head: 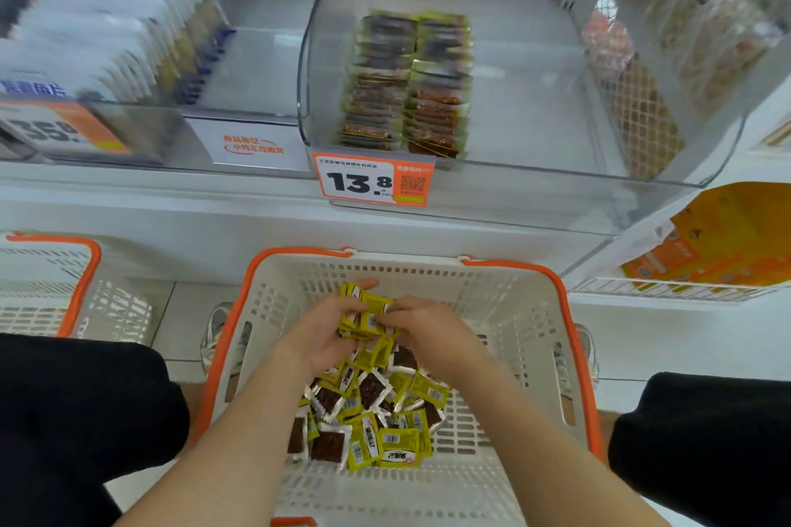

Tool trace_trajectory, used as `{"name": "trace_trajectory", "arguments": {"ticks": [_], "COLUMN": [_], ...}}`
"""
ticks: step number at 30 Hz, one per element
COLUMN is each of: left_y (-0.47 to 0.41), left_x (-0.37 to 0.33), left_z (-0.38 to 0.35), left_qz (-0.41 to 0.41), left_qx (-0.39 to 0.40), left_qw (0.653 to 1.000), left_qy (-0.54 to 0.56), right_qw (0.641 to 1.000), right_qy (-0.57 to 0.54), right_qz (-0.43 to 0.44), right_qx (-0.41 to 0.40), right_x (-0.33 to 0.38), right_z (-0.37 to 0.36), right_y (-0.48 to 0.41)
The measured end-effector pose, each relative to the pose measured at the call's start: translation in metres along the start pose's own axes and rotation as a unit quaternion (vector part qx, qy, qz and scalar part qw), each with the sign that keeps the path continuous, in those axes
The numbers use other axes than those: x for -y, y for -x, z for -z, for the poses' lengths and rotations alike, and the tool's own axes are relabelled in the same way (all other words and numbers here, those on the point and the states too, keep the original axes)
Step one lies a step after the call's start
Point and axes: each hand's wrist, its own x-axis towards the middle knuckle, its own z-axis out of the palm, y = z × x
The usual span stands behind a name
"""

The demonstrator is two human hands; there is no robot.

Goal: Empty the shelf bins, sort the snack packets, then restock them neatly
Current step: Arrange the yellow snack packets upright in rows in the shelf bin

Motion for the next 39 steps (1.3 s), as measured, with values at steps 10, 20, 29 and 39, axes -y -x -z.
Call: {"name": "trace_trajectory", "arguments": {"ticks": [10, 20, 29, 39], "left_y": [0.033, 0.068, 0.068, 0.068], "left_x": [-0.023, -0.034, -0.031, -0.03], "left_z": [-0.021, -0.059, -0.06, -0.058], "left_qz": [-0.079, -0.116, -0.144, -0.168], "left_qx": [-0.053, -0.014, 0.004, 0.035], "left_qw": [0.989, 0.982, 0.989, 0.983], "left_qy": [-0.115, -0.145, -0.022, -0.063], "right_qw": [0.957, 0.857, 0.923, 0.815], "right_qy": [-0.146, -0.196, -0.166, -0.494], "right_qz": [-0.233, -0.219, -0.088, -0.23], "right_qx": [-0.096, -0.424, -0.336, -0.198], "right_x": [0.0, 0.039, 0.04, 0.035], "right_z": [0.057, 0.083, 0.053, 0.068], "right_y": [0.013, 0.032, 0.027, 0.031]}}
